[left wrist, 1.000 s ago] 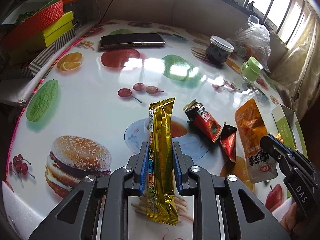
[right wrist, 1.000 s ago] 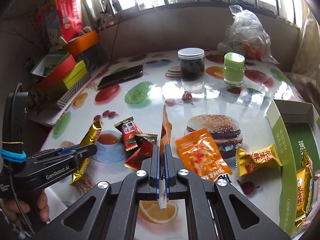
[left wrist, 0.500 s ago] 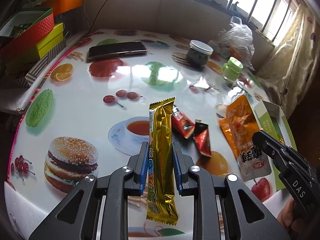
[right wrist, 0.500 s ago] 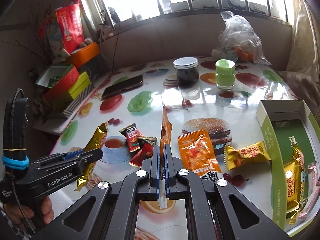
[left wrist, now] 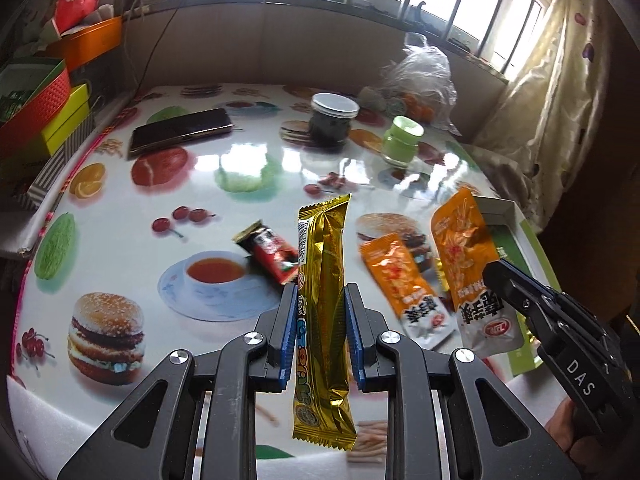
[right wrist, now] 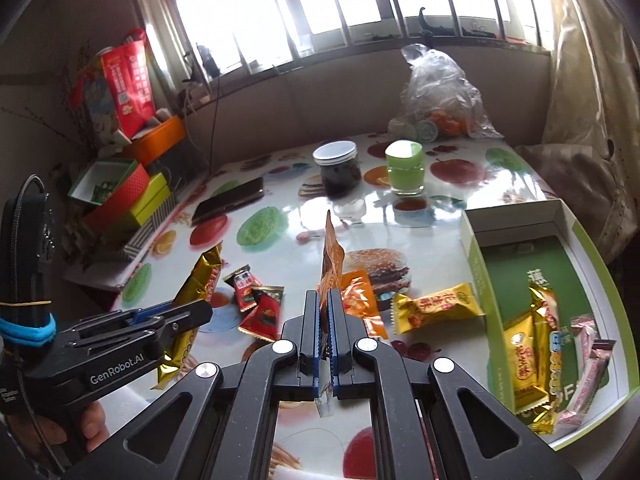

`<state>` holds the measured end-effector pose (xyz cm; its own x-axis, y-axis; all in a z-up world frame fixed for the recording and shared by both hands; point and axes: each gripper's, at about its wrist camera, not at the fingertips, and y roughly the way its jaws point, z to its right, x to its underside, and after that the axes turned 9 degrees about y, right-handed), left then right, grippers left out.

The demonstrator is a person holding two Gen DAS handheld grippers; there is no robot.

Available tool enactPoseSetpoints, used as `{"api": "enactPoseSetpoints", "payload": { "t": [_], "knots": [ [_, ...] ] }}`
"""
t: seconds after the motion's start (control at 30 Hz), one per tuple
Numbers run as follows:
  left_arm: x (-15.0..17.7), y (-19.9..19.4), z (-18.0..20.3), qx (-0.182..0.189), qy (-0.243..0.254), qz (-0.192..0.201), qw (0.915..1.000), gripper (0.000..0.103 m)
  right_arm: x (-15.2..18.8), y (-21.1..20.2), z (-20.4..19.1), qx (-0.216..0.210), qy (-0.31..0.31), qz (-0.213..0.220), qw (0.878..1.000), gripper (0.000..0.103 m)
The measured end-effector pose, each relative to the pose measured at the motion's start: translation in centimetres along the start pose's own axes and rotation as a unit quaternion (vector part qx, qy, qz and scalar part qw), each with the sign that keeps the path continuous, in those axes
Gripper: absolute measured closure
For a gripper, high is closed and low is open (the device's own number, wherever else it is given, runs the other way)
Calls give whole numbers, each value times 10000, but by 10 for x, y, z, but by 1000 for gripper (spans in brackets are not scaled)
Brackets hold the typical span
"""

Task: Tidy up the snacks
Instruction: 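Carry the gold bar and the orange packet over the green box with both tools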

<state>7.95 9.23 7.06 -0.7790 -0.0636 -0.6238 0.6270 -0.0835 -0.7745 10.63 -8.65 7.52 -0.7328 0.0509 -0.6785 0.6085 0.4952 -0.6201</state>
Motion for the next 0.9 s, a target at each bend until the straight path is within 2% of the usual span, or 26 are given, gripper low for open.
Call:
{"api": "enactPoseSetpoints", "payload": {
  "t": [0.53,0.9],
  "knots": [
    [-12,1,66,389,510,43,9979,79,-5,-42,45,325,367,362,9981,99],
    [-23,8,115,758,878,67,9932,79,-7,-68,84,668,645,581,9940,99]
  ]
}}
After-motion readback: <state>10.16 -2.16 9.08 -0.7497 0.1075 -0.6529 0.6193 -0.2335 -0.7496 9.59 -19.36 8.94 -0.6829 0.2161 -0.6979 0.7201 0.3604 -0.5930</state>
